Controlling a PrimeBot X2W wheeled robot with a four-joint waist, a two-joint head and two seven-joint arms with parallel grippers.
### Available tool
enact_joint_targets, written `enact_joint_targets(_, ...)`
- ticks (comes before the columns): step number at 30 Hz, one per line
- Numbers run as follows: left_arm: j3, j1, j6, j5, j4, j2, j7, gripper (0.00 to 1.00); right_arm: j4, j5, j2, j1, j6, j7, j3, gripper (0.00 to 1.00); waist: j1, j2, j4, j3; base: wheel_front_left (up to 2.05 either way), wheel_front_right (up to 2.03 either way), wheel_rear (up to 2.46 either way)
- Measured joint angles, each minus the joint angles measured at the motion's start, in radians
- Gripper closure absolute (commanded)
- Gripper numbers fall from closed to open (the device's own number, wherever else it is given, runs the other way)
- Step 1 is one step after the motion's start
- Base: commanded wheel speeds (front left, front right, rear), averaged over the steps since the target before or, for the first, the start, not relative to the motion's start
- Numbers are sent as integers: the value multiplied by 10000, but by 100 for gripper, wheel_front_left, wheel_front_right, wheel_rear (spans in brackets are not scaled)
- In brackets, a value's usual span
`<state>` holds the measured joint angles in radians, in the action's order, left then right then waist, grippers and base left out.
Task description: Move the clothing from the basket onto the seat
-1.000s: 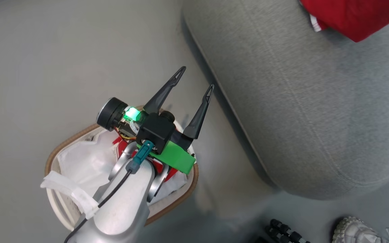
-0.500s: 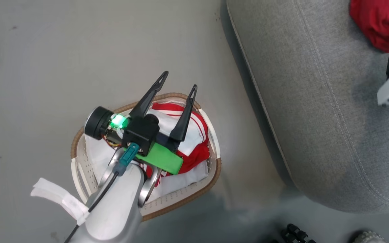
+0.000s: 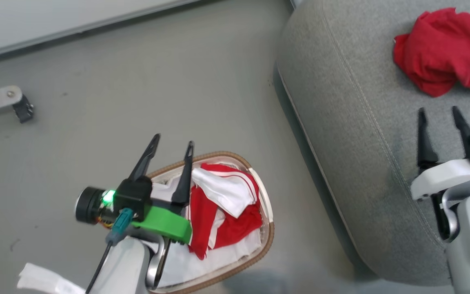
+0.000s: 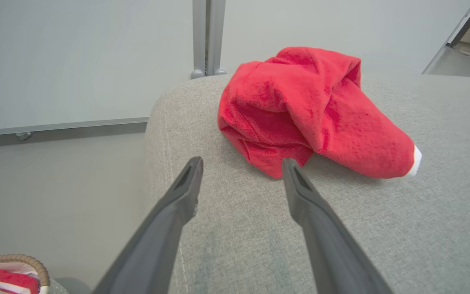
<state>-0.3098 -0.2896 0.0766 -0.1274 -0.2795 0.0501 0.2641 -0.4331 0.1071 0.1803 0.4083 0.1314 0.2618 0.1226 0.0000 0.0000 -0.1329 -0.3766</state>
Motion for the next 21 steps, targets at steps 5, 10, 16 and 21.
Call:
enact_joint_targets(5,763,736,-516,-29,-48,0,-2,0,698,301,-435,-410,0,2,-619,0,0,0,319,739,0,0,0)
enact_joint_targets(10,1480,1370,-765,-25,-174,2,0,0,949,453,-740,-825,0,0,-1179,0,-1,0,720,1348,0,0,0)
enact_joint_targets(16,2086,1976,-871,-35,-299,0,0,0,1068,591,-880,-1504,0,0,-1624,0,0,0,1226,2030,0,0,0)
enact_joint_targets(21,2359,2387,-955,-107,-349,2,0,0,1053,562,-982,-2101,0,0,-1837,0,-1,0,1546,2510,0,0,0)
